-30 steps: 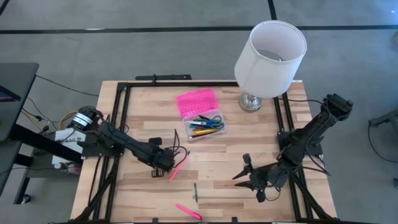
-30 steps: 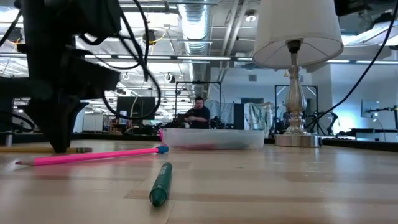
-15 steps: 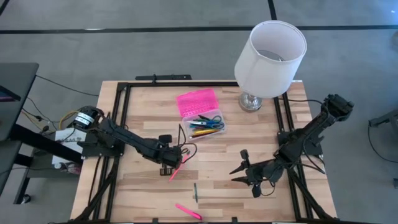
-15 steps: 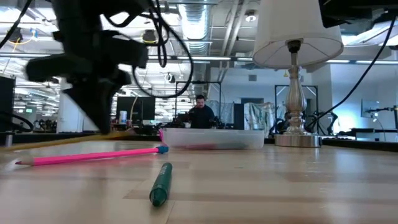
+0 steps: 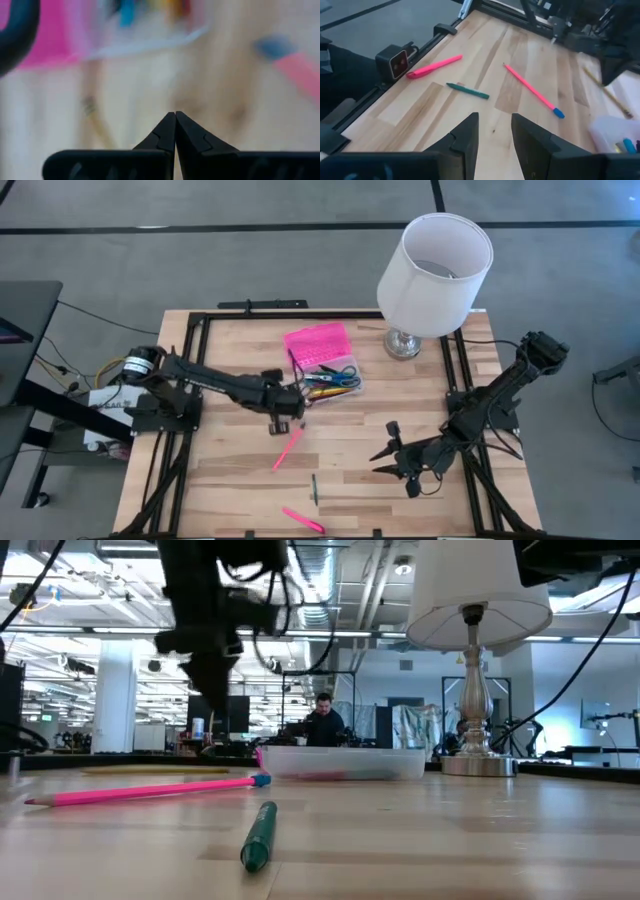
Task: Pick & place school supplies into a supply box
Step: Put the yellow pencil into the pink supply box
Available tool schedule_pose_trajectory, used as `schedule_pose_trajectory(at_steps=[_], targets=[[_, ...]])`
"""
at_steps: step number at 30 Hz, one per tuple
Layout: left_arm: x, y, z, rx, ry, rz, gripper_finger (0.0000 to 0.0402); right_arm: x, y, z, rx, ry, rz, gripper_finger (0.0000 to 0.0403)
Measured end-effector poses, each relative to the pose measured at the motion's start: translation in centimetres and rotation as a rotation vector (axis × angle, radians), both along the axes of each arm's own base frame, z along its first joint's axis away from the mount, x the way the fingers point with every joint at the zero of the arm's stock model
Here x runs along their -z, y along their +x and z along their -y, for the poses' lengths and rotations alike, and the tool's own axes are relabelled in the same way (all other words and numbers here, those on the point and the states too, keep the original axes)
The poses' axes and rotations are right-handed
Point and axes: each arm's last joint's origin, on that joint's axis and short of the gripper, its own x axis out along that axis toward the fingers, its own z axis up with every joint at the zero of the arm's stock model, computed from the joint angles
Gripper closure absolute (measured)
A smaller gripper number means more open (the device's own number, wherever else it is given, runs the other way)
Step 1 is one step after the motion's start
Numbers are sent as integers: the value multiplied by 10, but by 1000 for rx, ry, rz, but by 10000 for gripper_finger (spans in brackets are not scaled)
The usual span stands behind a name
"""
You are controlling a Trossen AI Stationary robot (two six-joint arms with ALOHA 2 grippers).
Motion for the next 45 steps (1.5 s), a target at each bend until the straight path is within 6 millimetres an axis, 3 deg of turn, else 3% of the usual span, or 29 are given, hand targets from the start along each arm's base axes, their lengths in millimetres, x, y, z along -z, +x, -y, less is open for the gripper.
schedule_pose_trajectory(at_steps=[3, 6, 10, 16, 22, 27, 36, 45], targets=[[2, -15, -25, -121, 130, -141, 395, 2, -1, 0, 9, 17, -12, 292], [1, -25, -53, -269, 136, -214, 367, 3, -1, 1, 17, 28, -21, 292], [3, -31, -86, -401, 41, -224, 302, 3, -1, 1, 21, 35, -22, 292], [21, -39, -129, -425, -11, -157, 194, 4, -3, 0, 35, 66, -40, 292], [44, -73, -171, -515, -94, -187, 127, 11, -2, -1, 51, 63, -81, 292], [54, -101, -197, -578, -89, -235, 108, 27, 5, -2, 54, -6, -116, 292], [75, -137, -223, -549, -310, -42, 106, 44, 32, 14, 109, 12, -135, 292], [75, -143, -226, -485, -346, -30, 120, 41, 42, 21, 62, 98, -125, 292]])
